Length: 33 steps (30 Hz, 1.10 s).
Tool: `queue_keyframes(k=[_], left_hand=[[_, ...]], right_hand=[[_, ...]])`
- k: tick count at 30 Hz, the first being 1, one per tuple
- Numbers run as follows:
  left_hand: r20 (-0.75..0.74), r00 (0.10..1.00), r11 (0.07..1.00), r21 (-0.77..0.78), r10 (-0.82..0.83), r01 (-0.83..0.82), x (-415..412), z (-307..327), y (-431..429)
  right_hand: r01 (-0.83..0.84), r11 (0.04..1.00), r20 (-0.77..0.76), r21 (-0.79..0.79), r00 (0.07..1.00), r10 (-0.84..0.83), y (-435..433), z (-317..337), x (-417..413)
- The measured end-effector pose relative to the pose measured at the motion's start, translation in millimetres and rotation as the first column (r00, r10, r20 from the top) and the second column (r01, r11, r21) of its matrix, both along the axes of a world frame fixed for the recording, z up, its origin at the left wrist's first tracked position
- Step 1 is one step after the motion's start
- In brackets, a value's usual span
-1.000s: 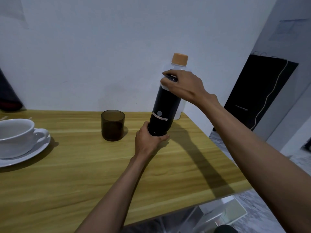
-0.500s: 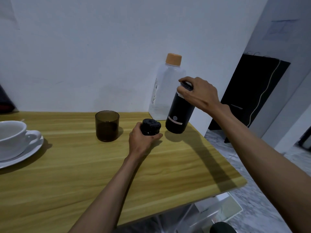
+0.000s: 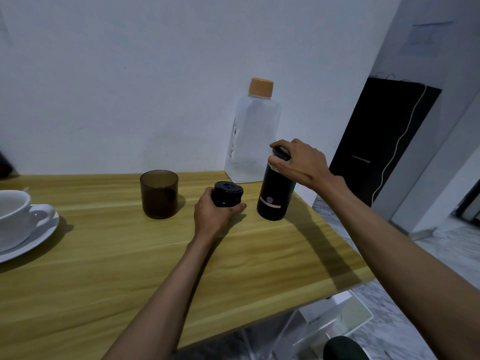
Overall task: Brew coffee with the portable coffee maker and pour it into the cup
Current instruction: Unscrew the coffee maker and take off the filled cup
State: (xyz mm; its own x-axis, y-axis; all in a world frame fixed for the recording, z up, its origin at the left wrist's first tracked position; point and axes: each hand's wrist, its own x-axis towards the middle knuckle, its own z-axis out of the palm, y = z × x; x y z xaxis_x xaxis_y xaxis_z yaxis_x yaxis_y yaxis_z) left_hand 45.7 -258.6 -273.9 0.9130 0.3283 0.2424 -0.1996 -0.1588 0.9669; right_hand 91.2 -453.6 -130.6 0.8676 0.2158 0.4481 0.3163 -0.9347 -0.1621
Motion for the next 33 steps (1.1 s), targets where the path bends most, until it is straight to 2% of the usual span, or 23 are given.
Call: queue_keyframes(k=[5, 10, 12, 14, 16, 18, 20, 23, 25, 29, 33], left_hand=[[0.011, 1.000, 1.000, -0.015, -0.009, 0.009, -1.1, -1.1, -0.1], [0.043, 0.999, 1.000, -0.028, -0.008, 0.009, -4.4, 0.0, -0.7], [0.058, 0.998, 1.000, -0.020, 0.010, -0.009, -5.6, 2.3, -0.5], [0.064, 0.998, 0.999, -0.021, 0.029, -0.027, -6.5, 4.6, -0.7], [0.064, 0.997, 0.999, -0.015, 0.039, -0.038, -6.6, 5.5, -1.0], [0.070, 0.997, 0.999, -0.007, 0.039, -0.038, -7.0, 5.7, -1.1], [0.080, 0.996, 0.999, -0.006, 0.041, -0.041, -6.9, 5.4, -0.8], [0.081, 0.995, 0.999, -0.012, 0.054, -0.053, -6.8, 6.2, -1.1], [0.074, 0.996, 0.999, -0.006, 0.047, -0.046, -6.3, 6.1, -1.2], [0.072, 0.997, 0.999, -0.018, 0.029, -0.028, -6.5, 5.5, -0.8], [0.081, 0.997, 1.000, -0.022, 0.014, -0.012, -5.5, 2.4, -1.6]], right_hand=[[0.000, 1.000, -0.019, -0.028, 1.000, 0.000, 1.0, 4.7, -0.1], [0.057, 0.977, -0.107, -0.207, 0.991, -0.081, 5.5, 22.0, 2.2], [0.084, 0.963, -0.047, -0.257, 0.994, -0.099, 15.9, 28.7, 0.2], [0.036, 0.970, 0.070, -0.240, 0.997, -0.019, 31.3, 34.9, -5.6], [-0.104, 0.979, 0.110, -0.177, 0.986, 0.125, 48.6, 38.7, -11.3], [-0.229, 0.972, 0.041, -0.054, 0.972, 0.231, 66.6, 37.9, -16.8], [-0.267, 0.964, -0.094, 0.001, 0.959, 0.266, 82.9, 32.9, -19.6], [-0.257, 0.964, -0.303, -0.064, 0.926, 0.226, 96.0, 17.3, -15.9], [-0.248, 0.965, -0.379, -0.091, 0.904, 0.196, 96.9, 5.7, -11.4], [-0.241, 0.971, -0.420, -0.014, 0.882, 0.213, 97.1, -5.6, -8.0], [-0.246, 0.969, -0.410, -0.027, 0.887, 0.213, 96.6, -1.3, -10.1]])
